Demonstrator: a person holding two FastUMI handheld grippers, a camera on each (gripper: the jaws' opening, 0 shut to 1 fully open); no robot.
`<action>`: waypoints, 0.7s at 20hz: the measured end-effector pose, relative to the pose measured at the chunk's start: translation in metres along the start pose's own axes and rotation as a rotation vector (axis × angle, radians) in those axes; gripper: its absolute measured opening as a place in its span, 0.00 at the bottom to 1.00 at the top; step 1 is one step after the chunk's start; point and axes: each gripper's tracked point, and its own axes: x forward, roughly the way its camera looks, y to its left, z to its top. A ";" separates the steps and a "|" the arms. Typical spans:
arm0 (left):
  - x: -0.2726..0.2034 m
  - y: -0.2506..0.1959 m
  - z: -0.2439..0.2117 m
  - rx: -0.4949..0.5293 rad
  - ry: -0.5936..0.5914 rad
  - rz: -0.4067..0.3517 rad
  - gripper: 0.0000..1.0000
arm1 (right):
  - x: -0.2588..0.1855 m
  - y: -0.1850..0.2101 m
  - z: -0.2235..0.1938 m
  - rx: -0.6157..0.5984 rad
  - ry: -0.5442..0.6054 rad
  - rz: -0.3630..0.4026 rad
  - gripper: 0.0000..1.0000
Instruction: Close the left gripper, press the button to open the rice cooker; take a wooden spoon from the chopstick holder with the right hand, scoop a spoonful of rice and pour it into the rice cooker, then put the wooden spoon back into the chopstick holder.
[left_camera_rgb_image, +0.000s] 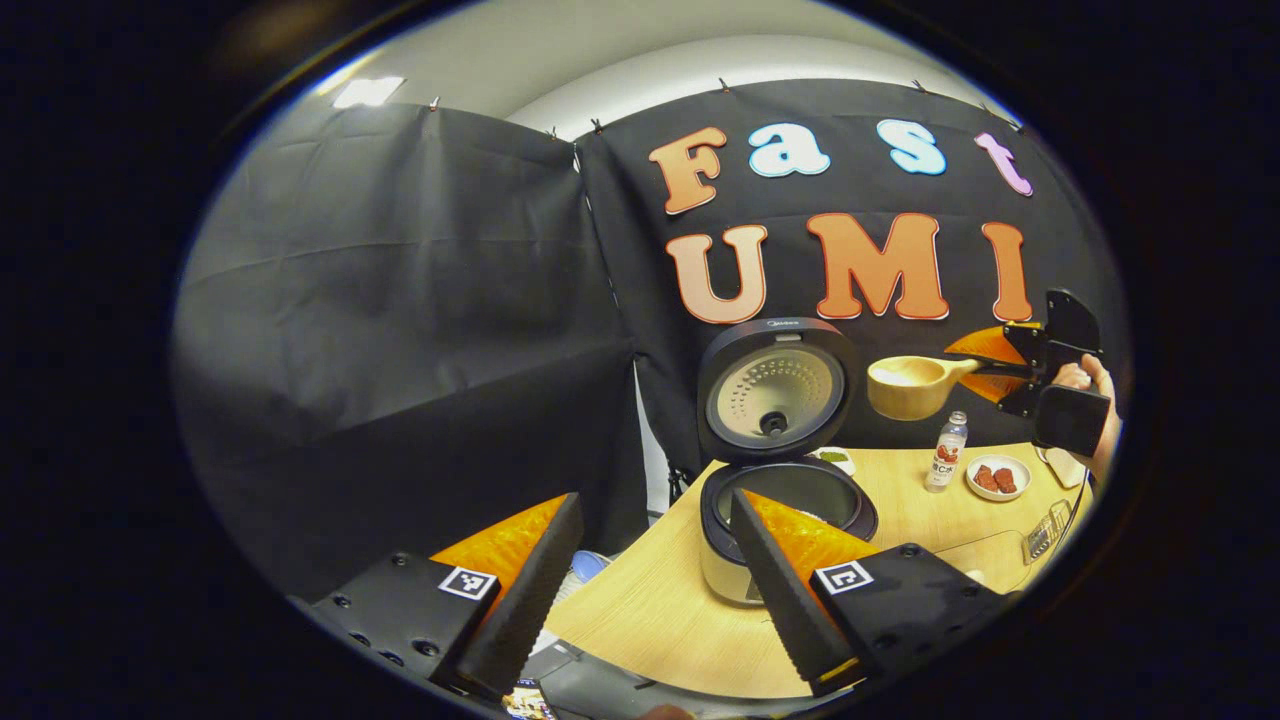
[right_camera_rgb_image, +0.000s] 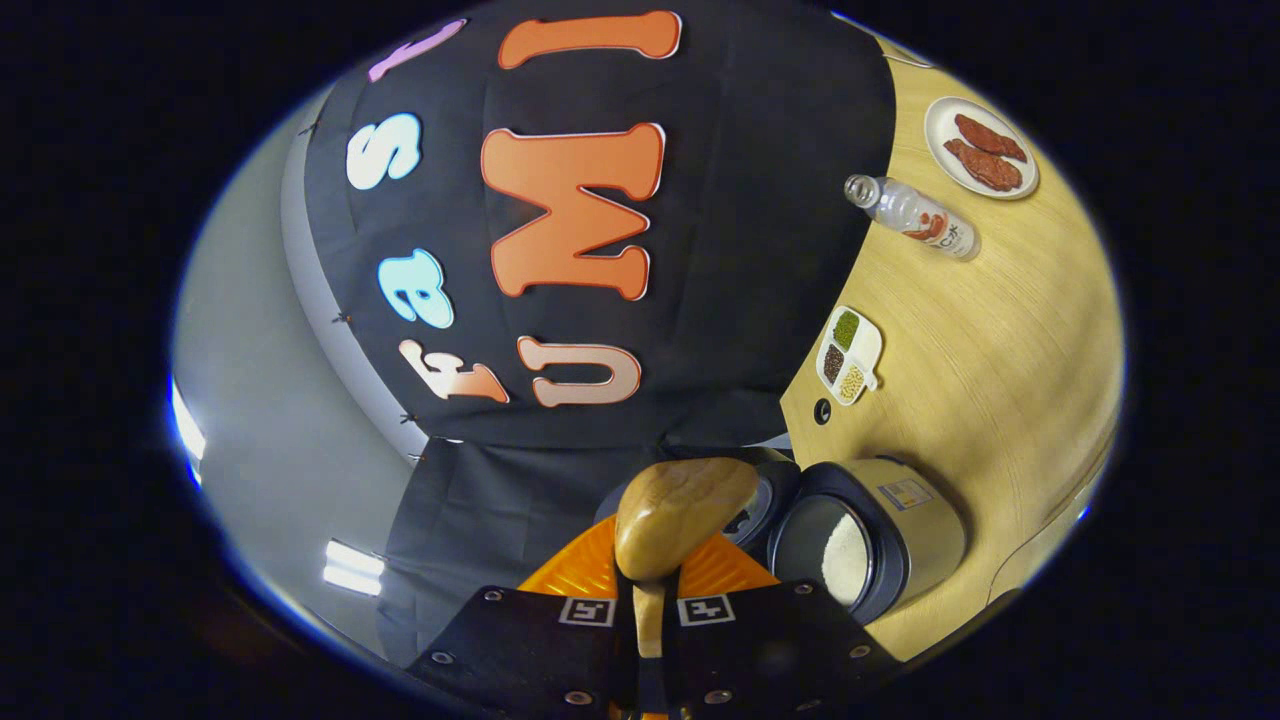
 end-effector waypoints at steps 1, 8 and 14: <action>-0.001 0.001 -0.003 -0.009 0.005 0.003 0.89 | 0.011 -0.001 -0.002 -0.033 -0.001 -0.021 0.09; 0.000 0.018 -0.030 -0.037 0.056 0.034 0.89 | 0.069 -0.012 -0.030 -0.304 0.021 -0.119 0.08; 0.003 0.031 -0.047 -0.038 0.096 0.056 0.89 | 0.096 -0.040 -0.047 -0.547 0.040 -0.223 0.08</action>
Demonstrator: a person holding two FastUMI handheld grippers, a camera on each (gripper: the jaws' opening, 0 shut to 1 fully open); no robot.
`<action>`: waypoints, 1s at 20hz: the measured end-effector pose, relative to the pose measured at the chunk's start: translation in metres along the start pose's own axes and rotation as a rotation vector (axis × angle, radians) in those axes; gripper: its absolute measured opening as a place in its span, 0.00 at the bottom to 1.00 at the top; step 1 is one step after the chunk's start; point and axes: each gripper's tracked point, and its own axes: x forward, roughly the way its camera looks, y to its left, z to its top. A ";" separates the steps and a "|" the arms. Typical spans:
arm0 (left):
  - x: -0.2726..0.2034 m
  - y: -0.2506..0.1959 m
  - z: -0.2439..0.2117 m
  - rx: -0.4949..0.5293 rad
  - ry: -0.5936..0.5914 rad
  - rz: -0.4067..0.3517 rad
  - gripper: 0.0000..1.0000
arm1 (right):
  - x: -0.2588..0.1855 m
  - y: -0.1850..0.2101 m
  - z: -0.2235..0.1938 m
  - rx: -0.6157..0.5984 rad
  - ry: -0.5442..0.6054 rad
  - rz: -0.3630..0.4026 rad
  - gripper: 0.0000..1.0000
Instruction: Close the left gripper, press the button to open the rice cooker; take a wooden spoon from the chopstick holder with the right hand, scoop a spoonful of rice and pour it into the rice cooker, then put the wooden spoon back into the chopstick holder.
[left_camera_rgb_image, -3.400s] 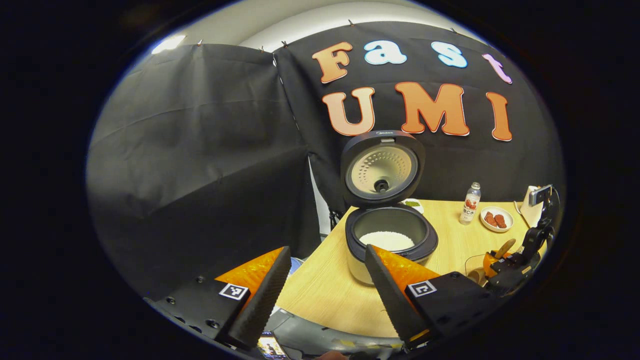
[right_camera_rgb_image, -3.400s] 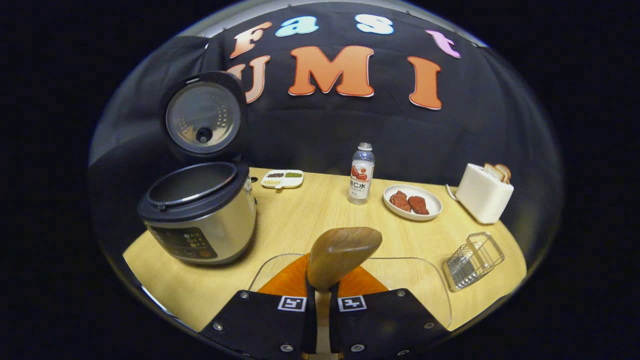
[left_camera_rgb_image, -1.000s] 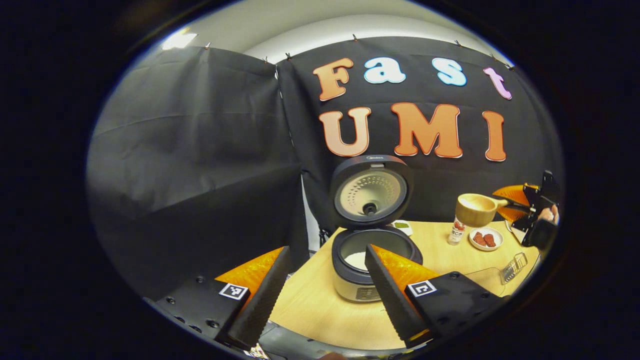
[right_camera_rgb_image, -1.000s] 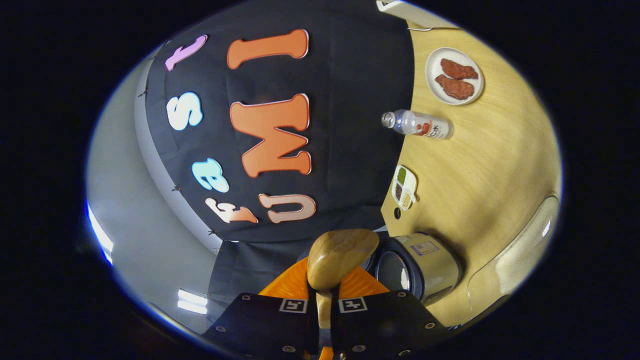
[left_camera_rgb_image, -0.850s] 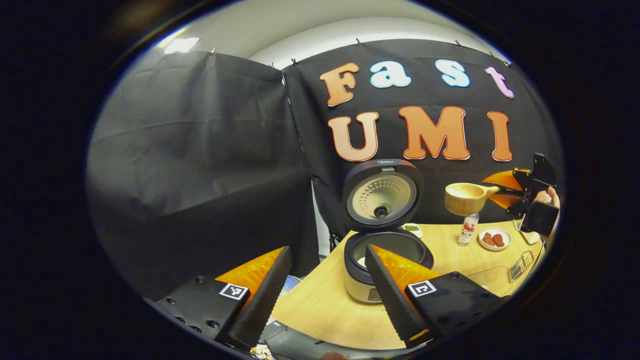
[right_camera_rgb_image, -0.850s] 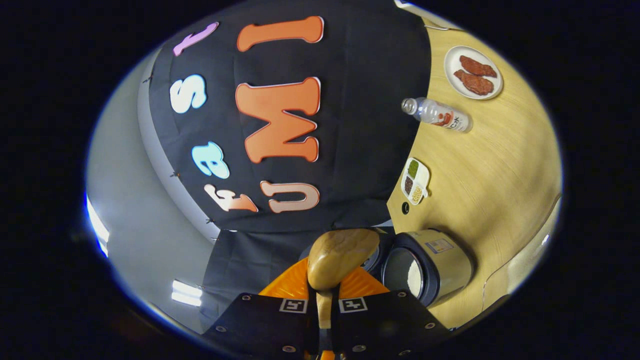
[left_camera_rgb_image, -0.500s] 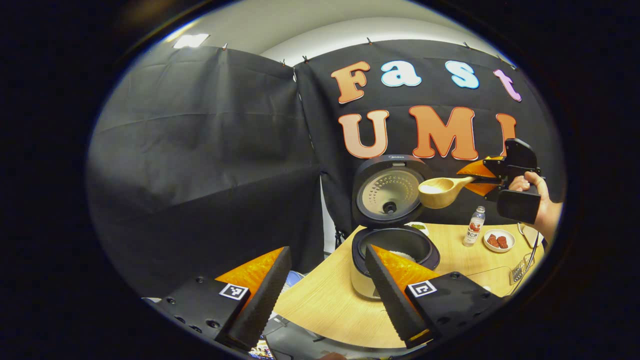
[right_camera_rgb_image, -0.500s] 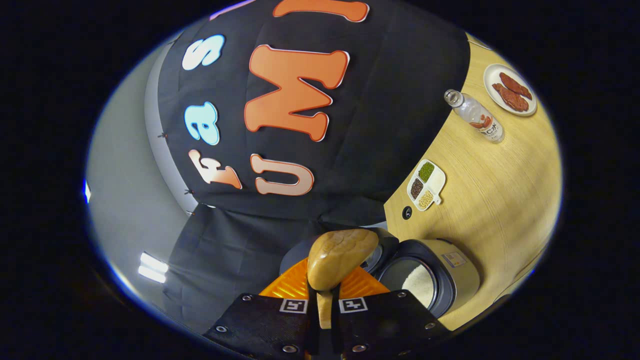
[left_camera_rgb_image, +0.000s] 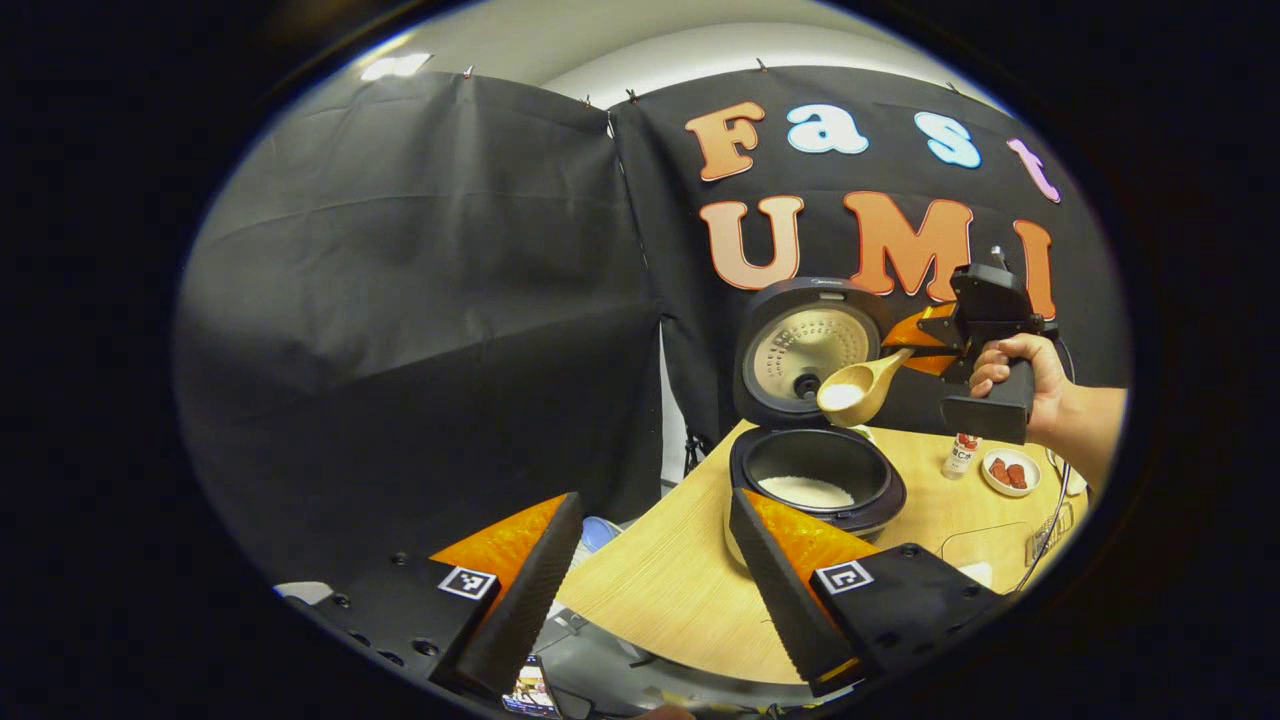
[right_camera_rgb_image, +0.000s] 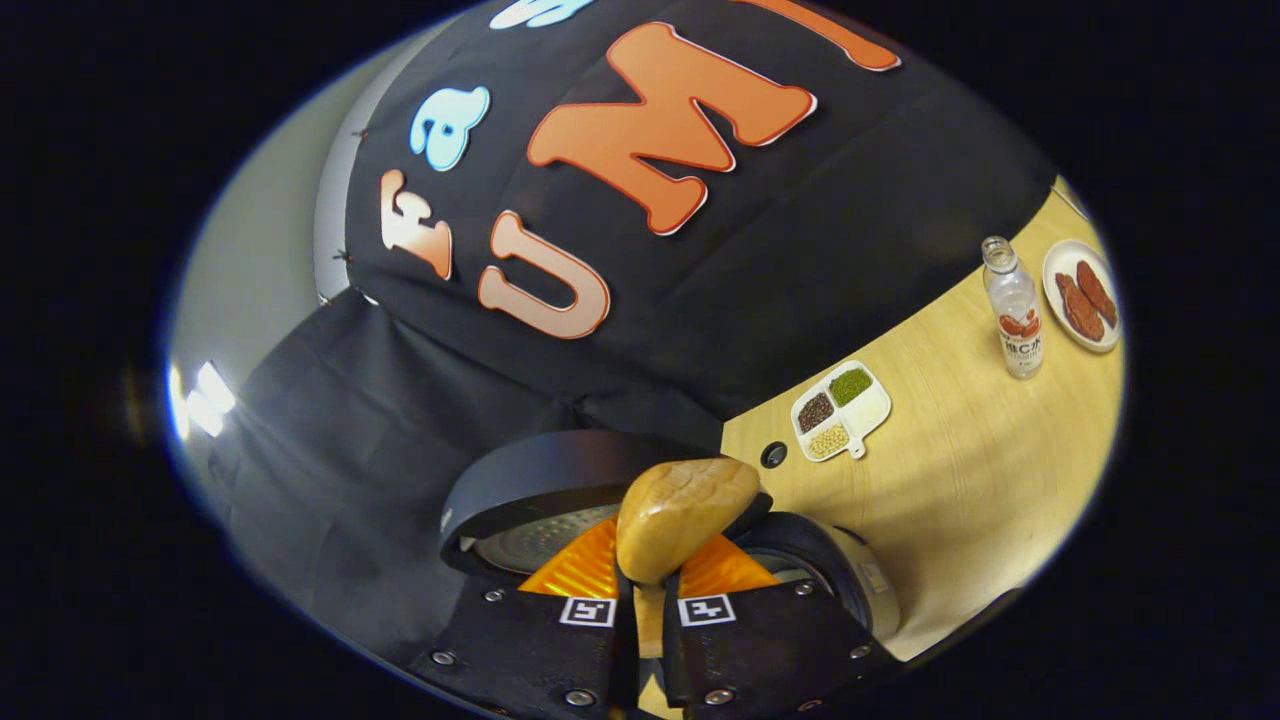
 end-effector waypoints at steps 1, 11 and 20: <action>0.001 0.003 -0.001 0.004 0.005 0.005 0.89 | 0.004 -0.003 -0.005 -0.061 0.003 -0.022 0.09; 0.007 0.001 -0.002 0.014 0.020 0.013 1.00 | 0.013 0.018 -0.026 -0.455 -0.030 -0.055 0.08; 0.010 -0.001 -0.004 0.004 0.027 0.024 1.00 | 0.006 0.039 -0.027 -0.577 -0.034 0.004 0.09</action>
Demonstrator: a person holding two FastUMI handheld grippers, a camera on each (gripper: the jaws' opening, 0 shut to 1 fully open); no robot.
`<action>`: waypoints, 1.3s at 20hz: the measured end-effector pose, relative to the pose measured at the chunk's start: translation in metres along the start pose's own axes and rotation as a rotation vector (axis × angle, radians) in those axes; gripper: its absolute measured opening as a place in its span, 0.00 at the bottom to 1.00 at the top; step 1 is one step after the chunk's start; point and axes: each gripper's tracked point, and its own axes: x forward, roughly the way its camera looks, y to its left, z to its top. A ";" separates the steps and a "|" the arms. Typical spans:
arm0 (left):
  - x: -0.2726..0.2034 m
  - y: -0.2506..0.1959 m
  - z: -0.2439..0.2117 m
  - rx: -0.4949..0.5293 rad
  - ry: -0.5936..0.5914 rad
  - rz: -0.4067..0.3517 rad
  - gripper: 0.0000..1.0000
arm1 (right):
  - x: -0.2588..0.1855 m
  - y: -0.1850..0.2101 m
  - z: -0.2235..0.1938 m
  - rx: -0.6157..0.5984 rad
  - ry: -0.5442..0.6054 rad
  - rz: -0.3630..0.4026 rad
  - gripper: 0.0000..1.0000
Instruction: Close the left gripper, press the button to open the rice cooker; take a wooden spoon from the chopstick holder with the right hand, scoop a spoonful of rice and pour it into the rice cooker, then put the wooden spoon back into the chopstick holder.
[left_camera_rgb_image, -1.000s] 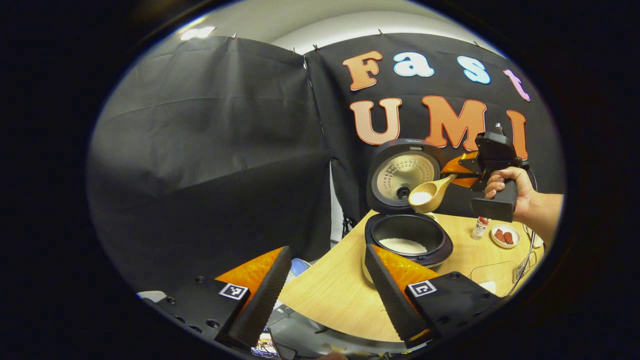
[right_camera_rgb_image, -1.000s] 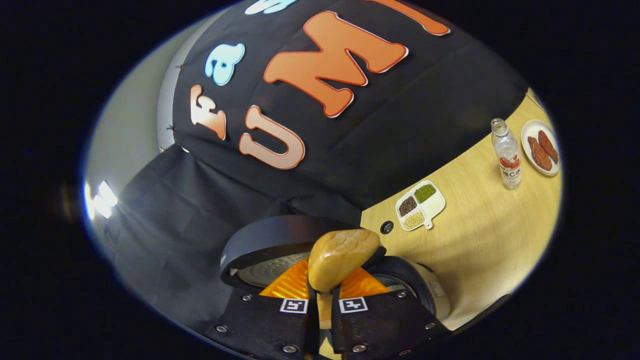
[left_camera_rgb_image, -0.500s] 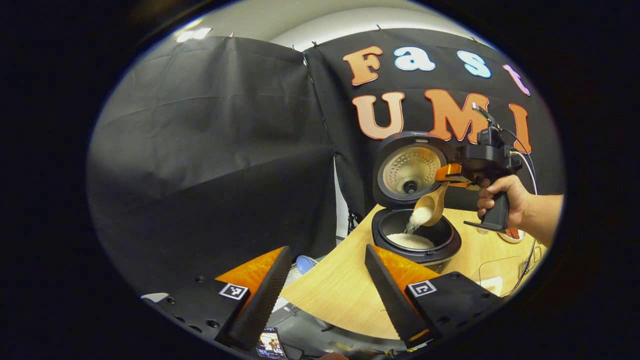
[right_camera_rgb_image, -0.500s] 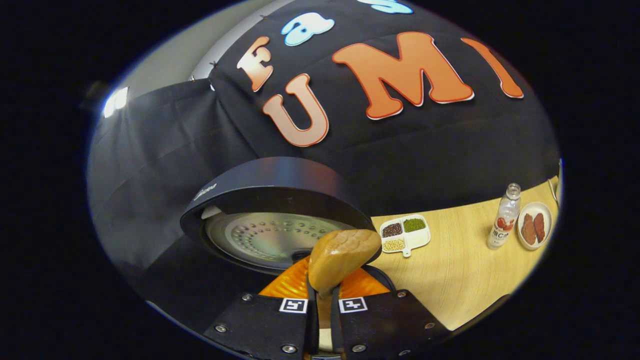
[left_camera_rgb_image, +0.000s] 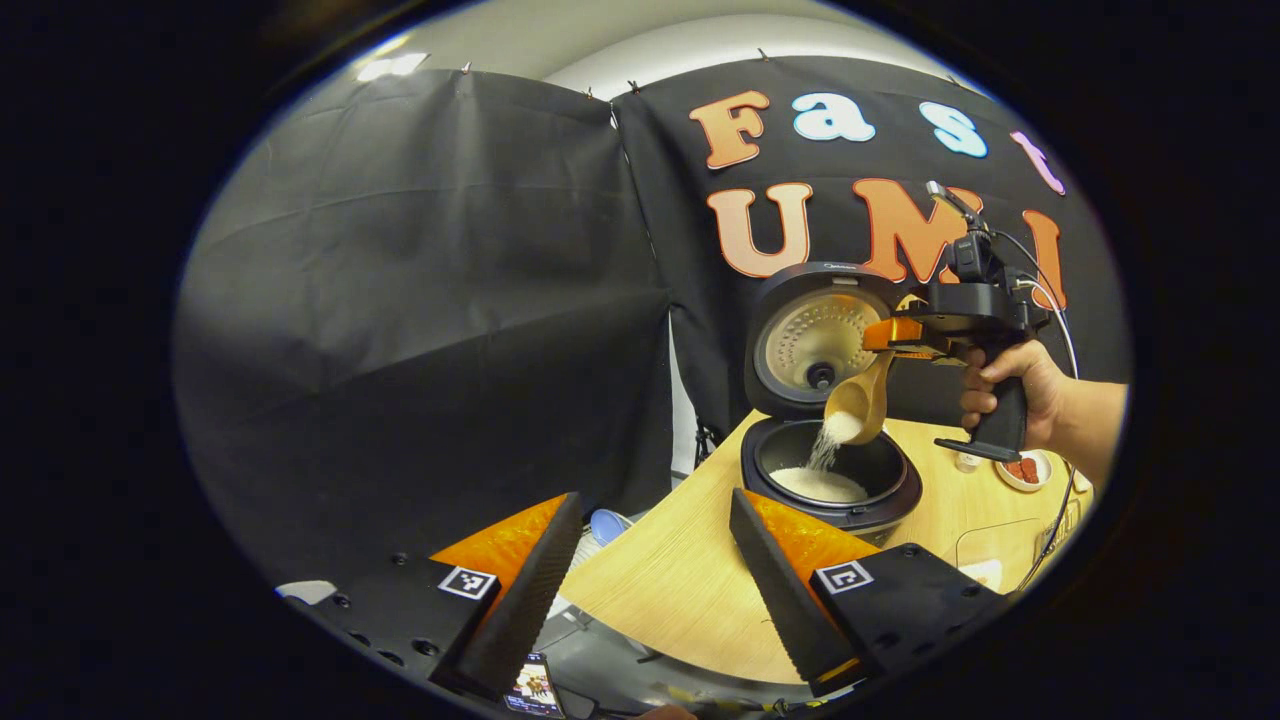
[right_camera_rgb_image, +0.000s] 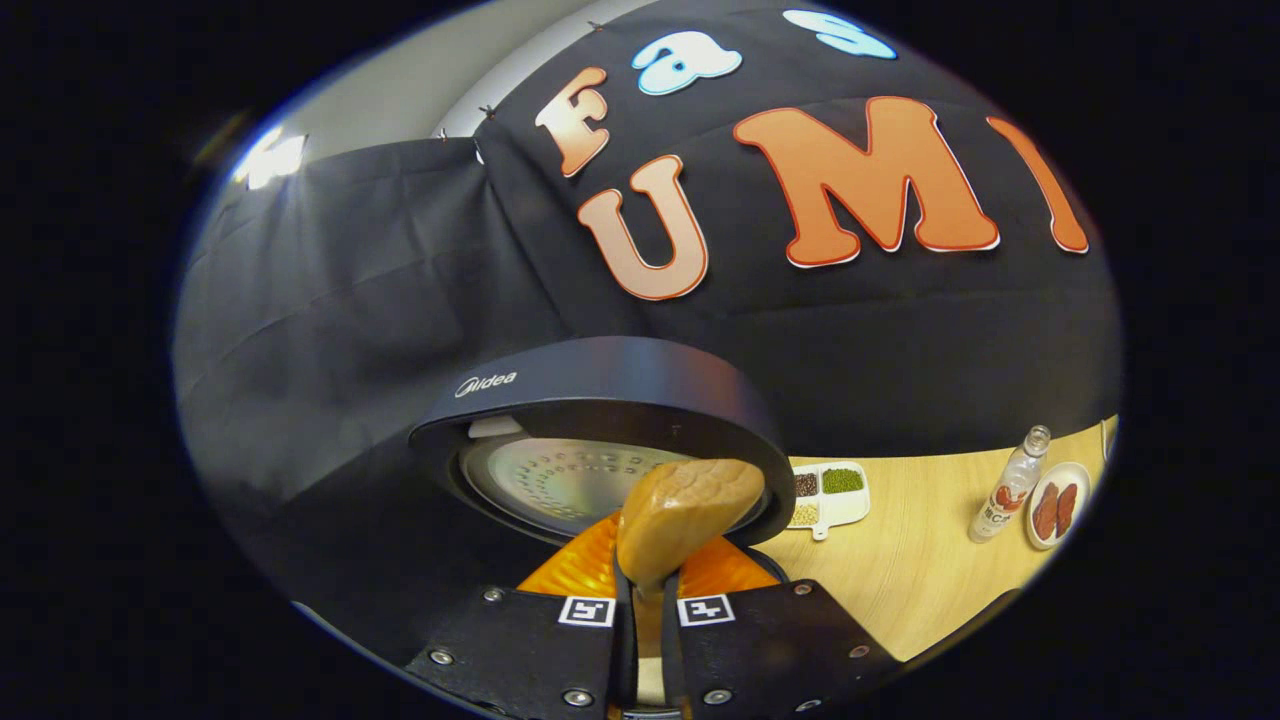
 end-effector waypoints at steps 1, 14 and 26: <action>0.000 0.000 -0.001 0.002 0.000 0.001 1.00 | -0.002 0.001 0.000 -0.016 -0.001 0.007 0.09; -0.004 -0.008 -0.001 0.015 -0.005 -0.011 1.00 | -0.014 0.021 -0.006 -0.329 -0.008 0.046 0.09; -0.014 -0.001 -0.008 0.003 0.001 0.001 1.00 | -0.012 0.026 -0.007 -0.606 -0.052 0.050 0.09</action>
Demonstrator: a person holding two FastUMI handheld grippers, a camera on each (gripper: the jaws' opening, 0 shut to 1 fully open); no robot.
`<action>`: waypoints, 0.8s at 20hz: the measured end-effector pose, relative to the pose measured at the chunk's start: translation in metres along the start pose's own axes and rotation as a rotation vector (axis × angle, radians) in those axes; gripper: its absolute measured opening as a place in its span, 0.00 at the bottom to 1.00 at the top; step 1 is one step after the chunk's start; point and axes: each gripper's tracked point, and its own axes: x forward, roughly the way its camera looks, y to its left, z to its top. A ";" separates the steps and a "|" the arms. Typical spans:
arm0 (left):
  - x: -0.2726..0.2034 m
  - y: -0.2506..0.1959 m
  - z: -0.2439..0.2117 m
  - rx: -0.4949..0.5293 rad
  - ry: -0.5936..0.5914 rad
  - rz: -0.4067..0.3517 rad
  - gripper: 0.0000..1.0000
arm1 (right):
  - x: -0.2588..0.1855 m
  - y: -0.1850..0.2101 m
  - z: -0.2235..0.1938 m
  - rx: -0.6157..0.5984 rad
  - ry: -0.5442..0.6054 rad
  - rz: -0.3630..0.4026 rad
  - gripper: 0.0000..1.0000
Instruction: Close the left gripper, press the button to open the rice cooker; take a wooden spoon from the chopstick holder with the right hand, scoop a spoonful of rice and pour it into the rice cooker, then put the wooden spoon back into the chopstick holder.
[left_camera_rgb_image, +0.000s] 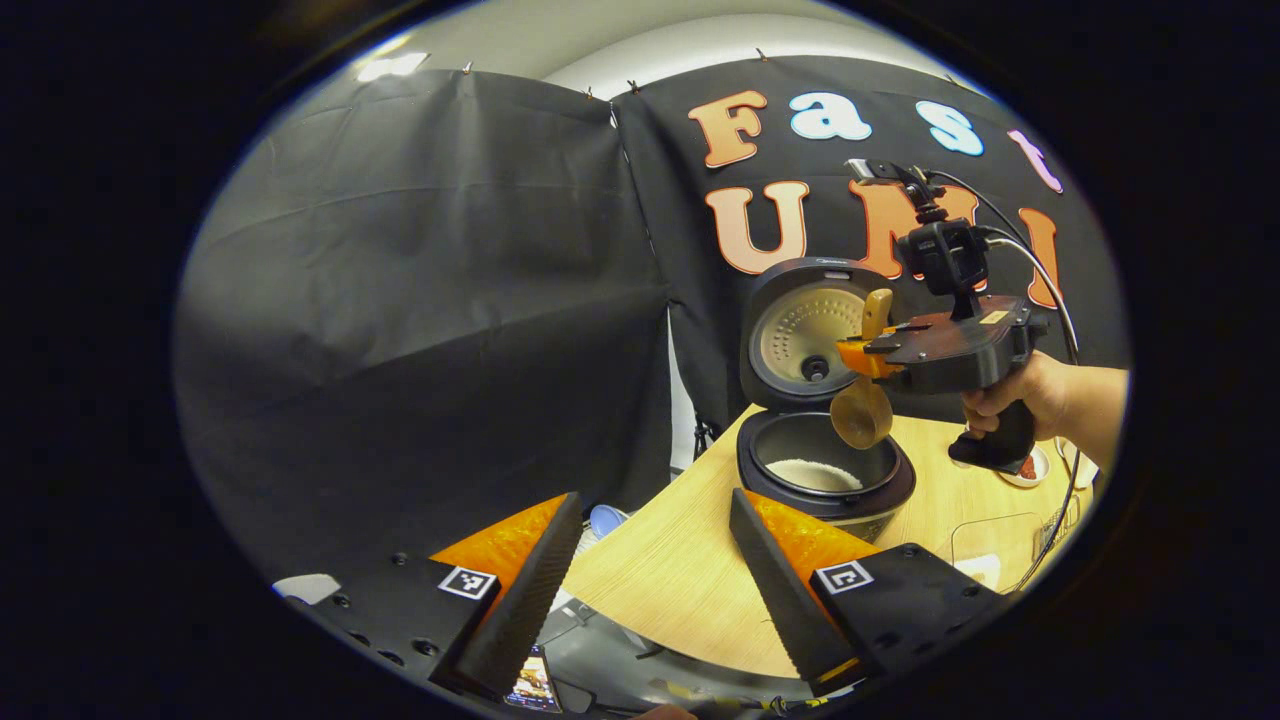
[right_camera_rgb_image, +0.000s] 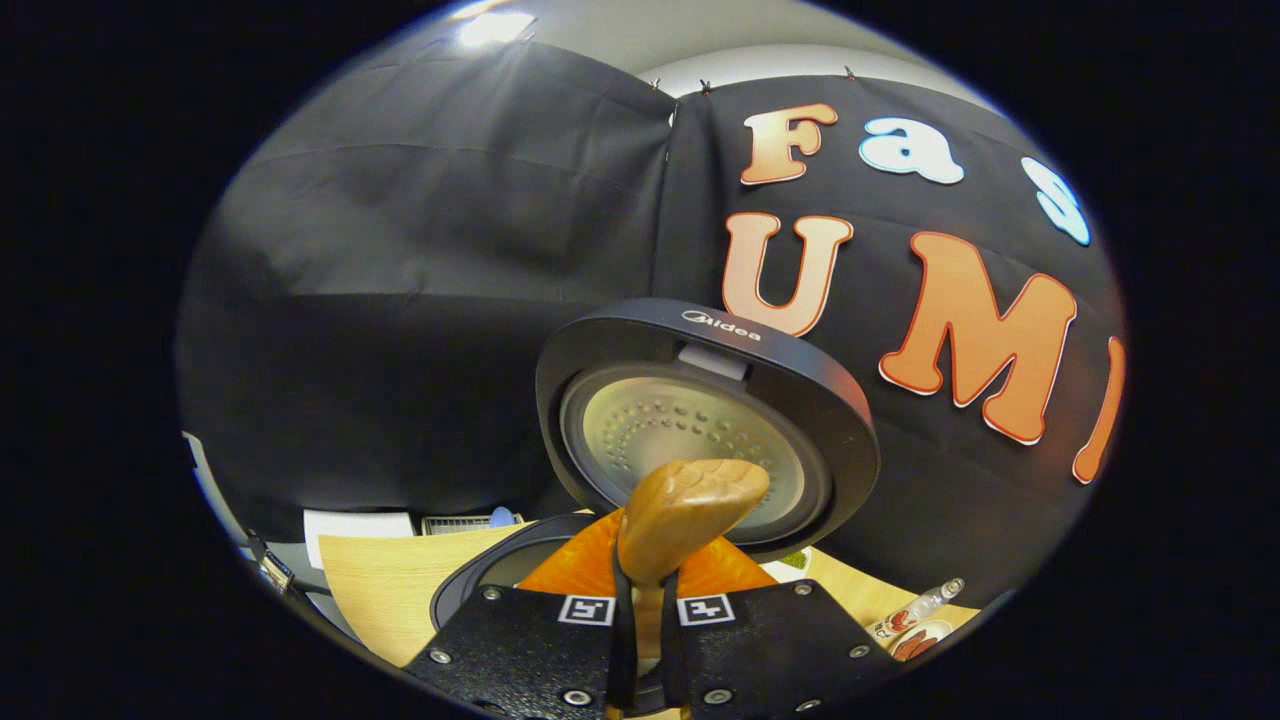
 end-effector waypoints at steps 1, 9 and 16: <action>-0.001 0.001 -0.001 0.000 -0.001 0.001 1.00 | -0.001 -0.002 0.004 -0.019 -0.016 -0.017 0.09; -0.013 0.010 0.003 -0.010 -0.011 0.006 1.00 | -0.011 -0.016 0.006 0.240 -0.012 -0.068 0.09; -0.026 -0.011 0.015 0.023 -0.054 -0.036 1.00 | -0.054 -0.079 -0.017 0.700 0.032 -0.103 0.09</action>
